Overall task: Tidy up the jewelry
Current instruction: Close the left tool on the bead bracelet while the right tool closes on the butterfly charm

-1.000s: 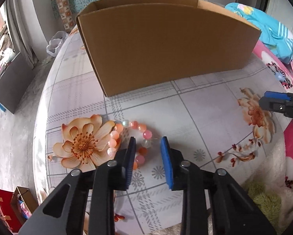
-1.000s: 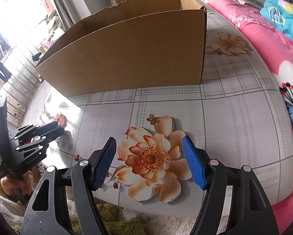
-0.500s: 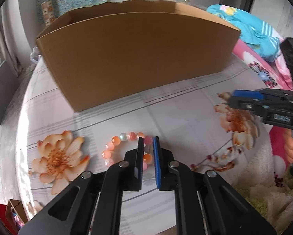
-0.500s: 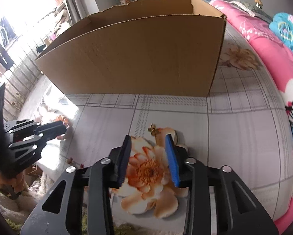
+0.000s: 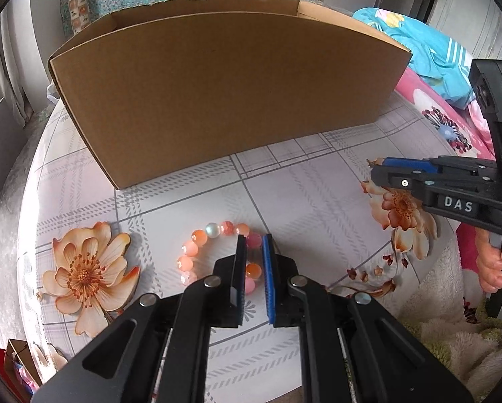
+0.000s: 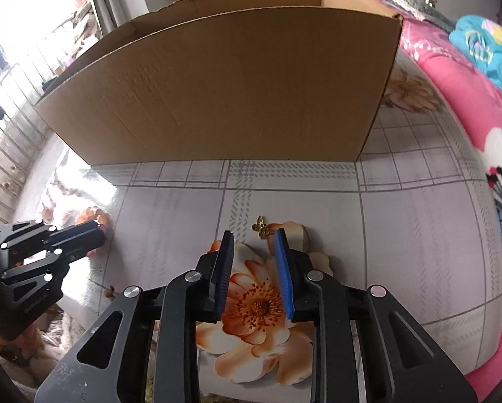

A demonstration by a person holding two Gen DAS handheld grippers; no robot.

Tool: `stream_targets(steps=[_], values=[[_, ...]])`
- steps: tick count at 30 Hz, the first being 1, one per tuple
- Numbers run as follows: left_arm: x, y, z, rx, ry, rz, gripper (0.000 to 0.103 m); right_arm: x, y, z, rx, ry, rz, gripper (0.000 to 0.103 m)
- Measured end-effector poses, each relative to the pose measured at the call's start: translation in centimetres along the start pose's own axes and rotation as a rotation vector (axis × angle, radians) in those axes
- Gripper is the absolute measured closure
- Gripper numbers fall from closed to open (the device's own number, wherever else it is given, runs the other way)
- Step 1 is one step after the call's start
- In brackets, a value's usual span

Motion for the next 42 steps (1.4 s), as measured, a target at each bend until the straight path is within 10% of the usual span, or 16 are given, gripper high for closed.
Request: stream_targets(steps=[26, 42], values=[[-0.2, 0.2, -0.1, 0.0, -0.009, 0.01, 0.094, -4.5, 0.1, -1.1, 0.017, -0.091, 0.168, 0.085], [-0.2, 0.3, -0.1, 0.007, -0.006, 0.011, 0.094, -2.0, 0.2, -1.0, 0.035, 0.015, 0.129, 0.101]])
Point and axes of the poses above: each gripper's, at about its wrist camera, not at the fingertips, and z roughly against the way its jaws point, x to its right, y to its top, the point moved 1 cm from there along -z, roughly the way its jaws point, and after that the axes turned 15 degrees about z, right-handed, at the moved point
